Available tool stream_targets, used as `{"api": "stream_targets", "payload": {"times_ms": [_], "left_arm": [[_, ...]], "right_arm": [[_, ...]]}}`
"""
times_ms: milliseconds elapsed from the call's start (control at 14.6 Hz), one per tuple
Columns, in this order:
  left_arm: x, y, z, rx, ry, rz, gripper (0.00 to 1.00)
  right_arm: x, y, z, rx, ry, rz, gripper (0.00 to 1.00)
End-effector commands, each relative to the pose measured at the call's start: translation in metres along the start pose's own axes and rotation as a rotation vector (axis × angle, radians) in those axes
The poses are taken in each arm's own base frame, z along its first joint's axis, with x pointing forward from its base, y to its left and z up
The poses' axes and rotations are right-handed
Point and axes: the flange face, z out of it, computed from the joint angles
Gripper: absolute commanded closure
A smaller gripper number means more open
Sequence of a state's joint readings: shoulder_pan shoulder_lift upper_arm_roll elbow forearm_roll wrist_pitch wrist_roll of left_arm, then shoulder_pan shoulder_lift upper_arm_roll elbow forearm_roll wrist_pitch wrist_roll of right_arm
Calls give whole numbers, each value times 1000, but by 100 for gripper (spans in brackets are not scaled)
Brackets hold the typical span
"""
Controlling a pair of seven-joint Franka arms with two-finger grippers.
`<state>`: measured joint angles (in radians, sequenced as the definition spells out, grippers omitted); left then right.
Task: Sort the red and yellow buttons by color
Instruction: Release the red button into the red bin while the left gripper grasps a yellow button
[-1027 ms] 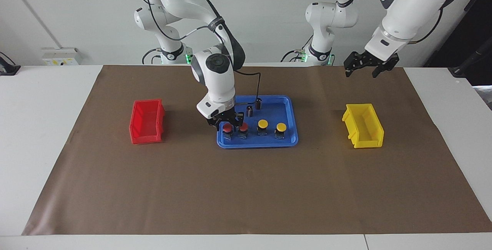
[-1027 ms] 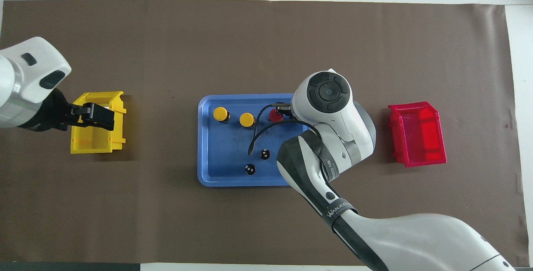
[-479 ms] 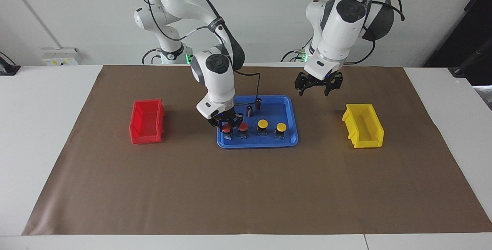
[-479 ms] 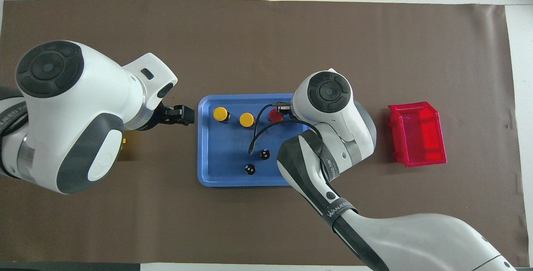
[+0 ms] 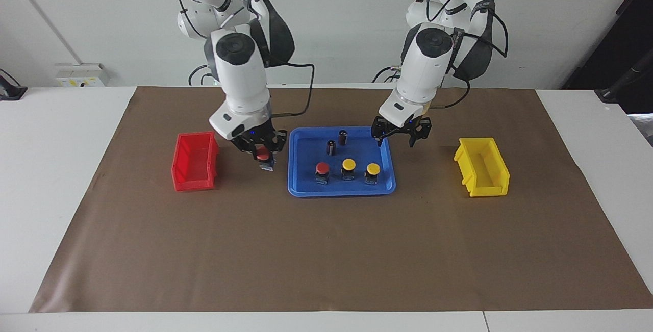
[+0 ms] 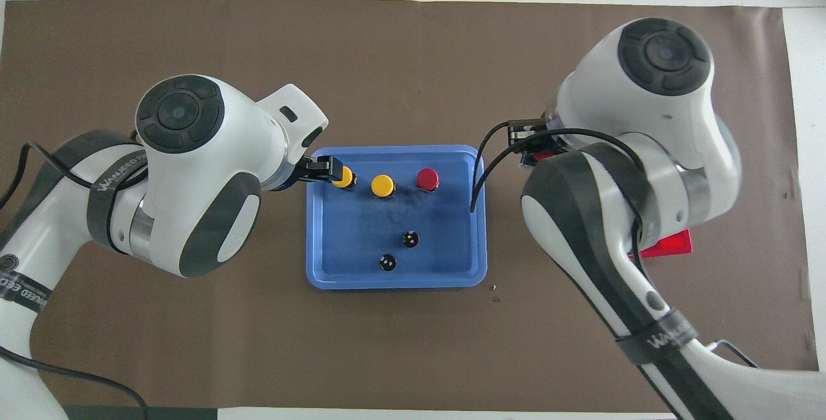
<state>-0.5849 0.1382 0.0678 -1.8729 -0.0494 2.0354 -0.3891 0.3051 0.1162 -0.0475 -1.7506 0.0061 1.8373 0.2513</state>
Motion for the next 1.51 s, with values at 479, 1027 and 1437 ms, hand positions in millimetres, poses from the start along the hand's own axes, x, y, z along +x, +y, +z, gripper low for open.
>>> {"api": "stream_targets", "payload": {"times_ms": [479,1027,1437], "left_arm": [[4,21,71,-26,32,-76,16],[1,35,85,-24,32,-106,22],[1,34,86,-23,29,-105,48]], "right_arm": [[-88,183,76,34,-11,-194,71],[-106,188,122,27,21,-183,70],[-115,185,141,27,19,-176,68]]}}
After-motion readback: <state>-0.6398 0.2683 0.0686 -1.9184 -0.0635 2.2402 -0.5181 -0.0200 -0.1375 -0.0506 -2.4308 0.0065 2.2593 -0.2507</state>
